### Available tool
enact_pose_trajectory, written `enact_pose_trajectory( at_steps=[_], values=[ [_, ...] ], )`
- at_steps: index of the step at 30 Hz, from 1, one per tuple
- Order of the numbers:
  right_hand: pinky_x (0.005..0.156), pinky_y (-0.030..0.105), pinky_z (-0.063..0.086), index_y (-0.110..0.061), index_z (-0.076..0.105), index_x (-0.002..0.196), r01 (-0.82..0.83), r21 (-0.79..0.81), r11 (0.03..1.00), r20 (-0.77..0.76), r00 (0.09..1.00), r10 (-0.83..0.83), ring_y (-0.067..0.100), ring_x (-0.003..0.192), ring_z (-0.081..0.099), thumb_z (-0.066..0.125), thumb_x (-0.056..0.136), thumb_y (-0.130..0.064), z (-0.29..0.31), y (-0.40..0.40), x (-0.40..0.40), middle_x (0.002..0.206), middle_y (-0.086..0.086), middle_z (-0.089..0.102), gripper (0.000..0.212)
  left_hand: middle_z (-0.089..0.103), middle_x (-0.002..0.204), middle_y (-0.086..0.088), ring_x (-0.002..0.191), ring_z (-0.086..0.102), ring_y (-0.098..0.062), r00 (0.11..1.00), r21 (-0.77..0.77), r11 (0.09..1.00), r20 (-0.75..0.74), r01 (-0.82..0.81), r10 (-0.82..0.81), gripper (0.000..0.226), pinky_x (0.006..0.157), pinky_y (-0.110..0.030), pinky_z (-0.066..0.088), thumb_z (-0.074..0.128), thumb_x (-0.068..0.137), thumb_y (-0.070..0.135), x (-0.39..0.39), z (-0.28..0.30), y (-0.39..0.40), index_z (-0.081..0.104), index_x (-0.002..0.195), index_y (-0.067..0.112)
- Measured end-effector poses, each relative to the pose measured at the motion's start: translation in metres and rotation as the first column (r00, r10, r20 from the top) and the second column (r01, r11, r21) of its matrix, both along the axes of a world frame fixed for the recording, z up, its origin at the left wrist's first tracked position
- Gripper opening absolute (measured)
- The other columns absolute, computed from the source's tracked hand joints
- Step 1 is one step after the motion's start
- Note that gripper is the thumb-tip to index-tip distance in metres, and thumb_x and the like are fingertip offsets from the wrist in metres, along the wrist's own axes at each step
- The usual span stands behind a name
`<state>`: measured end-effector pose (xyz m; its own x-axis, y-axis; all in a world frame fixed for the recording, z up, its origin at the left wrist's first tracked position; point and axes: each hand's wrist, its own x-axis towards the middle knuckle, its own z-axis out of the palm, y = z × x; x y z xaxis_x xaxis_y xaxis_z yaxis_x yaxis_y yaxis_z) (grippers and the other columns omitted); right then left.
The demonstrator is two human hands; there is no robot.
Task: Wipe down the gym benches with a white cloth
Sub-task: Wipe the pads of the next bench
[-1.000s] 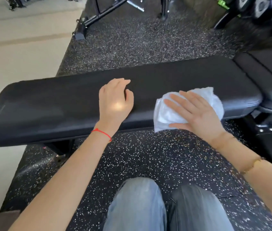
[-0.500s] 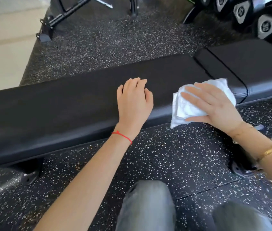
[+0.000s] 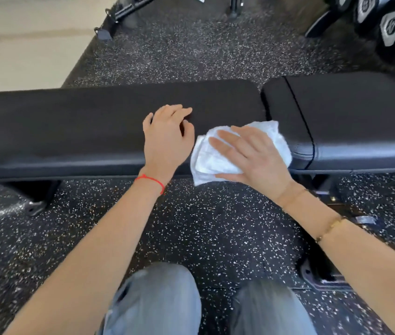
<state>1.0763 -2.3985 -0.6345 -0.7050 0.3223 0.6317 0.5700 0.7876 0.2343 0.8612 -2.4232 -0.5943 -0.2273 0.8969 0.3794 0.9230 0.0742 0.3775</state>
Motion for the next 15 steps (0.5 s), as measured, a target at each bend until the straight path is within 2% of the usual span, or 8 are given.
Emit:
enact_pose_trajectory(
  at_steps=[4, 10, 13, 15],
  values=[
    [0.106, 0.050, 0.044, -0.015, 0.052, 0.143, -0.031, -0.028, 0.999, 0.033, 0.999, 0.032, 0.032, 0.130, 0.054, 0.054, 0.095, -0.059, -0.003, 0.007, 0.023, 0.144, 0.007, 0.055, 0.065, 0.058, 0.138, 0.001, 0.133, 0.049, -0.017, 1.000, -0.001, 1.000, -0.006, 0.015, -0.015, 0.040, 0.115, -0.042, 0.032, 0.044, 0.095, 0.021, -0.001, 0.002, -0.002, 0.063, 0.129, 0.023],
    [0.111, 0.050, 0.040, -0.015, 0.046, 0.147, 0.069, -0.042, 0.997, 0.086, 0.994, -0.066, 0.035, 0.133, 0.050, 0.051, 0.096, -0.058, -0.004, 0.001, -0.002, 0.147, 0.006, 0.052, 0.067, 0.058, 0.138, 0.001, 0.134, 0.048, -0.017, 1.000, -0.006, 1.000, 0.001, 0.007, -0.007, 0.039, 0.116, -0.042, 0.031, 0.046, 0.094, 0.020, 0.000, 0.002, -0.001, 0.064, 0.129, 0.023],
    [0.109, 0.049, 0.042, -0.015, 0.049, 0.145, 0.049, -0.017, 0.999, 0.100, 0.994, -0.047, 0.034, 0.130, 0.053, 0.052, 0.096, -0.057, 0.002, 0.002, 0.005, 0.144, 0.006, 0.055, 0.065, 0.059, 0.137, 0.001, 0.133, 0.049, -0.017, 1.000, 0.009, 1.000, 0.005, 0.010, -0.010, 0.039, 0.115, -0.043, 0.033, 0.047, 0.094, 0.020, -0.001, 0.000, 0.000, 0.064, 0.128, 0.023],
    [0.102, 0.048, 0.046, -0.013, 0.053, 0.142, 0.021, -0.042, 0.999, 0.128, 0.992, -0.016, 0.035, 0.122, 0.057, 0.055, 0.094, -0.055, 0.011, 0.002, 0.009, 0.139, 0.007, 0.058, 0.064, 0.059, 0.138, 0.000, 0.134, 0.049, -0.018, 1.000, 0.000, 1.000, -0.003, 0.016, -0.016, 0.039, 0.115, -0.043, 0.033, 0.047, 0.094, 0.019, -0.002, 0.000, -0.001, 0.064, 0.129, 0.022]
  ],
)
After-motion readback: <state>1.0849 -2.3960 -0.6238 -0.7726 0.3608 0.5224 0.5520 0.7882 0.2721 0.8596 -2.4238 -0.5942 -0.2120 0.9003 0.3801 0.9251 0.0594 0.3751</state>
